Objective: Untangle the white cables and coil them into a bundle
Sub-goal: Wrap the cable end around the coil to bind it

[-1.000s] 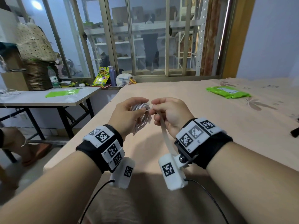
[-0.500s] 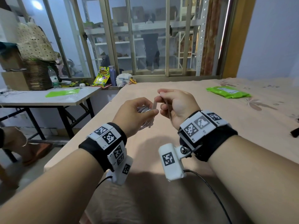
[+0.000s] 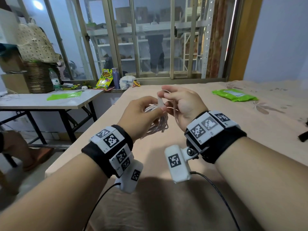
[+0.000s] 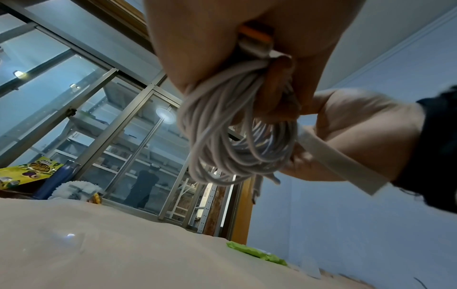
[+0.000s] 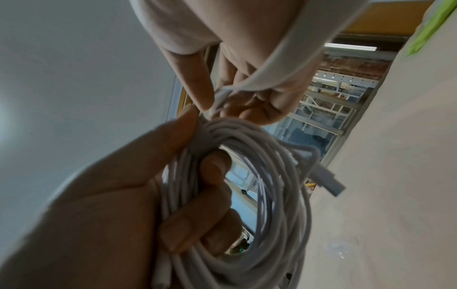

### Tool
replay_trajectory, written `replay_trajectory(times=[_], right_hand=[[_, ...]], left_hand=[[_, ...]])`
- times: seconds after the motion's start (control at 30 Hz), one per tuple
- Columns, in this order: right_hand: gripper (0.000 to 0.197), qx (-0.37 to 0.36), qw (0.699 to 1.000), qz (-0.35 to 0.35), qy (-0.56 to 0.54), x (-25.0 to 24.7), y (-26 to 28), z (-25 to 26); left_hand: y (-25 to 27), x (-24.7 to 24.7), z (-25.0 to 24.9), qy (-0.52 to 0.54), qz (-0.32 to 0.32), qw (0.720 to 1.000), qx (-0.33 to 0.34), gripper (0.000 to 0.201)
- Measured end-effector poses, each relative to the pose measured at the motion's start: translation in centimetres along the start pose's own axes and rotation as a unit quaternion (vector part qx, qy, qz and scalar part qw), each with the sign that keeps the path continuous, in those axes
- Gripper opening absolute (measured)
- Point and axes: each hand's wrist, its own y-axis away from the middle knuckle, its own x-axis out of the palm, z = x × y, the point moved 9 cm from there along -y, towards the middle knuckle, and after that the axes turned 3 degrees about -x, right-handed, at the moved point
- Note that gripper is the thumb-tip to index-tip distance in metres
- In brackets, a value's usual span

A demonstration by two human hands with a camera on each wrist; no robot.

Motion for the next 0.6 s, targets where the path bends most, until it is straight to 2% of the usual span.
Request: replay_trajectory(times=[0.1,0.2,0.27,0.33,0.43,0.5,0.6], right_hand=[[0.023,-0.003,1.0,0.017,0.002,0.0,-0.1,0.0],[0.025,0.01,1.0,0.027,-0.008,-0.2,-0.1,-0.3],[0.026,0.026,0.998,0.046,-0.02,0.0,-0.2,-0.8],[0.037,0.053,0.996,0.074,-0.024,0.6,0.2,-1.4],[0.055,0.102,0.987,0.098,-0.076,1.1,0.8,-2.0],[0.065,0.115,0.983,0.104,-0.1,1.0,0.6,-2.3],[0.064,0.119,0.986,0.104,-0.043,0.8,0.6,-2.7]], left_hand=[[-0.1,-0.1,0.5,0.044,0.007,0.998,-0.033,0.036],[0.1,0.1,-0.1,0.085,0.029,0.996,-0.025,0.043],[0.3,0.5,-0.9,0.101,0.048,0.994,-0.004,0.035],[0.4,0.6,-1.4,0.133,0.057,0.99,0.005,0.023],[0.2,0.3,-1.3,0.157,0.048,0.986,-0.009,0.028],[0.0,0.1,-1.0,0.146,0.038,0.988,-0.019,0.023],[-0.1,-0.3,-0.7,0.146,0.014,0.989,-0.033,0.018]])
